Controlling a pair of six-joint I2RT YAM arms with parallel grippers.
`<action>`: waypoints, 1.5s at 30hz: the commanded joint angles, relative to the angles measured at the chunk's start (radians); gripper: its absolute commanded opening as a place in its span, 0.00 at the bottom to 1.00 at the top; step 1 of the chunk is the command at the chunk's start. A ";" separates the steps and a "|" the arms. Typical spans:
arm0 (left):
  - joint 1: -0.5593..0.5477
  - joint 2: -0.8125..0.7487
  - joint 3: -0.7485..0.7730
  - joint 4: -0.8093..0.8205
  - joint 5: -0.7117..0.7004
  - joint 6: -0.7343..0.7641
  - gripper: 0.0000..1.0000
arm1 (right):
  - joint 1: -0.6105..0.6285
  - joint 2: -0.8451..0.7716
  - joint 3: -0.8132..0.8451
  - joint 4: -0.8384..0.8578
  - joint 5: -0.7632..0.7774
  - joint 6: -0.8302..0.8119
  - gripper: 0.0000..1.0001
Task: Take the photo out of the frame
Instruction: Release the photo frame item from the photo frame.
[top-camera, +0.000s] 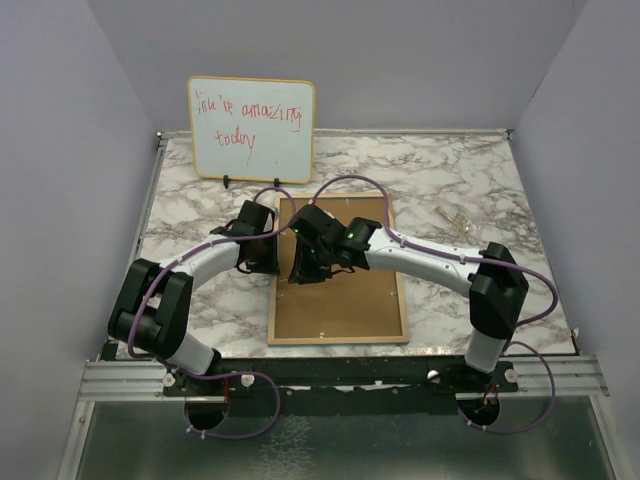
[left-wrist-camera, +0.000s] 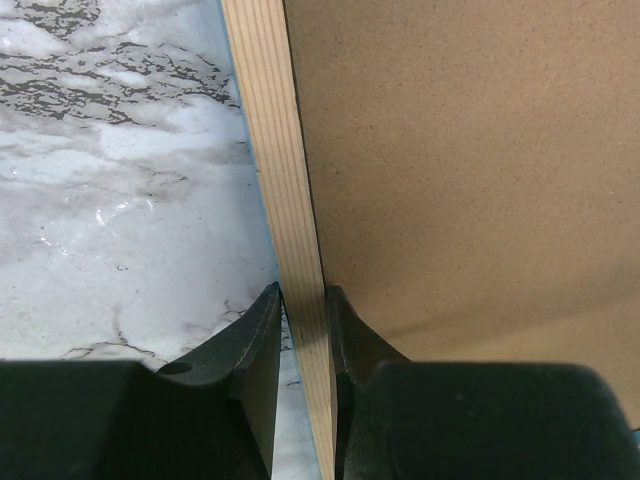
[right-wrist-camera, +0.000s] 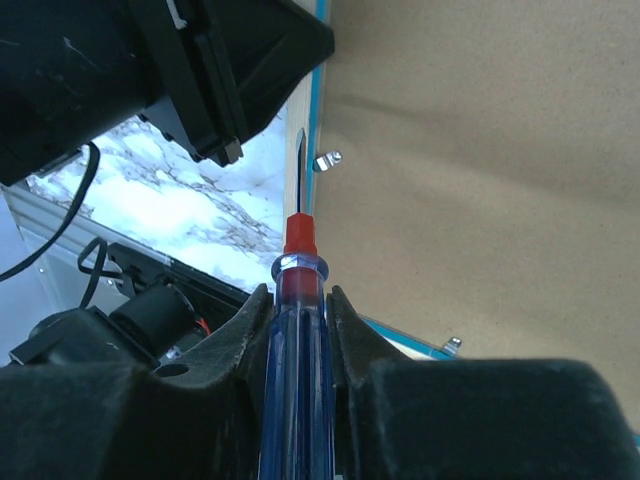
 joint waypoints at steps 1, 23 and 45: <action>0.000 0.022 0.007 -0.018 -0.024 0.023 0.06 | -0.002 0.016 -0.006 -0.007 -0.049 0.039 0.01; 0.000 0.027 0.009 -0.021 -0.029 0.025 0.06 | -0.001 0.119 0.061 -0.094 -0.054 0.053 0.00; 0.000 0.010 0.004 -0.021 -0.042 0.029 0.04 | 0.000 0.134 0.061 -0.071 -0.085 0.039 0.01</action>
